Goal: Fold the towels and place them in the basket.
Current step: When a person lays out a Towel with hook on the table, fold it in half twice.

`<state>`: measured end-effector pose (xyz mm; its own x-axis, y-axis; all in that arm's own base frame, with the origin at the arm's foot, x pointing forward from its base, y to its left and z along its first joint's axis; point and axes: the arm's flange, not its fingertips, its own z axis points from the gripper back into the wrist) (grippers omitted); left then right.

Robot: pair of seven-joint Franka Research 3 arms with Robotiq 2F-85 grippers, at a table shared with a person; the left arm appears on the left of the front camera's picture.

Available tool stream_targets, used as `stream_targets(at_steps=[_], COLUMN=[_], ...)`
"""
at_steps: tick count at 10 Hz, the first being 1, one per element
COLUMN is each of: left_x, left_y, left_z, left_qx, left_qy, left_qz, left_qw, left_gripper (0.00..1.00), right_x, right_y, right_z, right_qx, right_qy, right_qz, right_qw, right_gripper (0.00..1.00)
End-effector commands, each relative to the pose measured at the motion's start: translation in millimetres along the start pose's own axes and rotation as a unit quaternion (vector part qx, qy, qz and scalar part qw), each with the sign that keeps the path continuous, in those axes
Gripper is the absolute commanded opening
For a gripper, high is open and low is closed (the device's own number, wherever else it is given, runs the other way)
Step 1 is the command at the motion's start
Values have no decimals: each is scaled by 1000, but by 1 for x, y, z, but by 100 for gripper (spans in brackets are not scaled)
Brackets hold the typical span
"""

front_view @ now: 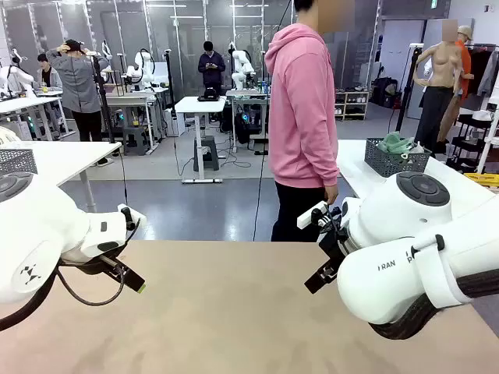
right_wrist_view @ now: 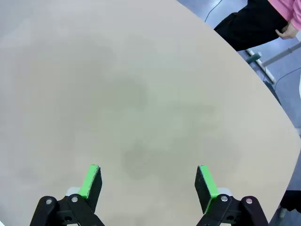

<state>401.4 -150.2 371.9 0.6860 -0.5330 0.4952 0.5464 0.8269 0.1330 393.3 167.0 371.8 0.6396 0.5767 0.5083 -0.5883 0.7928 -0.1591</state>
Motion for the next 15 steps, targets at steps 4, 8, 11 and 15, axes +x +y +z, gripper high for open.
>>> stream_targets(at_steps=[4, 8, 11, 15], left_x=[0, 0, 10, 40], left_y=[0, 0, 4, 57], left_z=[0, 0, 14, 147], left_qx=[0, 0, -29, -95], left_qy=[0, 0, -3, -3], left_qz=[0, 0, -27, -41], left_qw=[1000, 1000, 999, 995], left_gripper=[100, 100, 100, 100], right_x=[0, 0, 11, 52], right_y=[0, 0, -10, -80], right_z=[0, 0, 21, 164], right_qx=[0, 0, 52, 103], right_qy=[0, 0, -1, 19], right_qz=[0, 0, 11, -18], right_qw=[1000, 1000, 999, 994], right_gripper=[100, 100, 100, 100])
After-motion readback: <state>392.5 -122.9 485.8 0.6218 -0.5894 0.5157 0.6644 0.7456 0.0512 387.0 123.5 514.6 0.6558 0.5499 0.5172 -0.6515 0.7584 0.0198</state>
